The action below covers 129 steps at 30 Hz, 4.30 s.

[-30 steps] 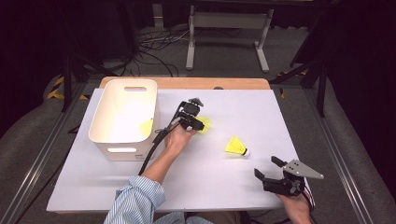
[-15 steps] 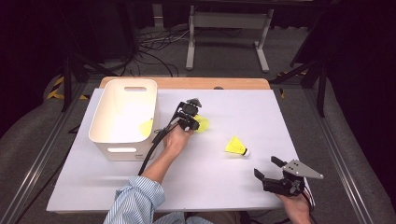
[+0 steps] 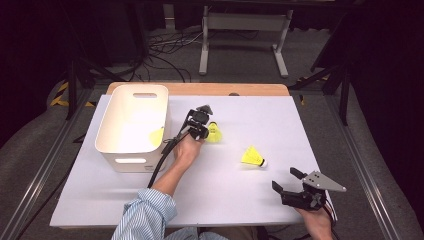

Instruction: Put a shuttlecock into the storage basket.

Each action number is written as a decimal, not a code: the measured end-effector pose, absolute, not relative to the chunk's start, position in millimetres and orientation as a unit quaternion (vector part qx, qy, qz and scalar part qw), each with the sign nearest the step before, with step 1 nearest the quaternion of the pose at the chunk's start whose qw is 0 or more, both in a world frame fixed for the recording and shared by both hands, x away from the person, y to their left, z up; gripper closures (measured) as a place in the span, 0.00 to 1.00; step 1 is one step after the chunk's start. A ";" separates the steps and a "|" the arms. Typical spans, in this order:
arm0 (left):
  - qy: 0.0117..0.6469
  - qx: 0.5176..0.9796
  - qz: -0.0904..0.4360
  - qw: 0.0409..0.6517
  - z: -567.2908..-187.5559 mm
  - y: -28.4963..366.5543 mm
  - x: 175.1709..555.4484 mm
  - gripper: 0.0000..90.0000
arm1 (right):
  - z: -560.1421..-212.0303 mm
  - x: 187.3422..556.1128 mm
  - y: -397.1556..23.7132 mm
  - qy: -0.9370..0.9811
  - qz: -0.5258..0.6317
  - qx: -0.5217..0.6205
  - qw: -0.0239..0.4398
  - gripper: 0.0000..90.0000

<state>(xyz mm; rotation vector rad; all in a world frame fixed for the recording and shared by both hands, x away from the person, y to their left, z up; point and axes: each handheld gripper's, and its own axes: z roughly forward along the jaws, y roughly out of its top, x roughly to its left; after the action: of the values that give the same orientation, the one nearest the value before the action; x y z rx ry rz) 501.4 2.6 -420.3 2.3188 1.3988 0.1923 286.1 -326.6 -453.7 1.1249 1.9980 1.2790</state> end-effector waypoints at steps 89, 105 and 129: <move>0.468 0.855 0.062 0.214 -328.0 44.3 476.7 1.00 | -453.6 285.9 -325.6 0.737 0.469 0.413 0.257 0.16; 0.464 0.856 0.055 0.221 -319.5 52.7 476.4 1.00 | -453.6 285.9 -325.6 0.737 0.468 0.413 0.257 0.17; 0.464 0.854 0.054 0.229 -303.0 69.2 473.2 1.00 | -454.1 287.3 -325.8 0.737 0.467 0.415 0.258 0.17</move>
<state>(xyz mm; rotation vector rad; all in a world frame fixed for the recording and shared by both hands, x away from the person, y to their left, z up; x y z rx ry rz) 473.2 69.2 -303.0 2.3502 1.2775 0.1497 287.3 -325.8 -454.1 1.1242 1.9997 1.2657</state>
